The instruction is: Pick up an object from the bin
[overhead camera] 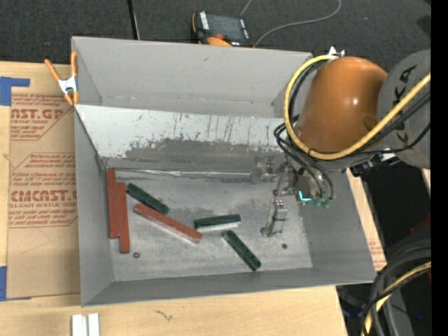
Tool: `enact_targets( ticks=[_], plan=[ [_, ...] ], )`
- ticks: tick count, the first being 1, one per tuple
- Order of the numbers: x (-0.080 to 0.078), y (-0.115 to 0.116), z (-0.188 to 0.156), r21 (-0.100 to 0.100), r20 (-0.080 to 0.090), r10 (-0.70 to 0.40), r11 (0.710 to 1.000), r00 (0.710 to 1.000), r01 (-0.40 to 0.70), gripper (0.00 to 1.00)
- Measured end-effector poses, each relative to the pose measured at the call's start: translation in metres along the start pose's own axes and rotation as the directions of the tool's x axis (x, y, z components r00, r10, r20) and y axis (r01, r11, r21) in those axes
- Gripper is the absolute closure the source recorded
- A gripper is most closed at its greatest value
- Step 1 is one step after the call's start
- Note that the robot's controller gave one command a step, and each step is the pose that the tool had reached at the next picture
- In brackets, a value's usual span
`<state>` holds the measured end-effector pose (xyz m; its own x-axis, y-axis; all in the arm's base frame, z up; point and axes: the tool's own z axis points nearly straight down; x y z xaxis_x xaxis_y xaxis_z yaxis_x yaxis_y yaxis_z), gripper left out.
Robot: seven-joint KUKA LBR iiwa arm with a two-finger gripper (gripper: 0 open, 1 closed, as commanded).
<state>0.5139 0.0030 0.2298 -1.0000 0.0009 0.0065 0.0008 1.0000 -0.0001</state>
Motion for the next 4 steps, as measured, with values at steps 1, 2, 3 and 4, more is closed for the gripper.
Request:
enact_targets(
  ticks=[1, 2, 3, 4],
  plan=[
    [-0.002, 0.017, 0.124, -0.001, 0.0, -0.135, 0.991, 0.991, 0.135, 0.0],
    [-0.003, 0.017, 0.12, 0.0, 0.007, -0.134, 0.991, 0.991, 0.134, 1.0],
    [-0.003, 0.017, 0.12, 0.0, 0.007, -0.134, 0.991, 0.991, 0.134, 0.0],
    [-0.018, 0.056, 0.162, -0.001, 0.005, -0.207, 0.978, 0.978, 0.207, 0.0]
  ],
)
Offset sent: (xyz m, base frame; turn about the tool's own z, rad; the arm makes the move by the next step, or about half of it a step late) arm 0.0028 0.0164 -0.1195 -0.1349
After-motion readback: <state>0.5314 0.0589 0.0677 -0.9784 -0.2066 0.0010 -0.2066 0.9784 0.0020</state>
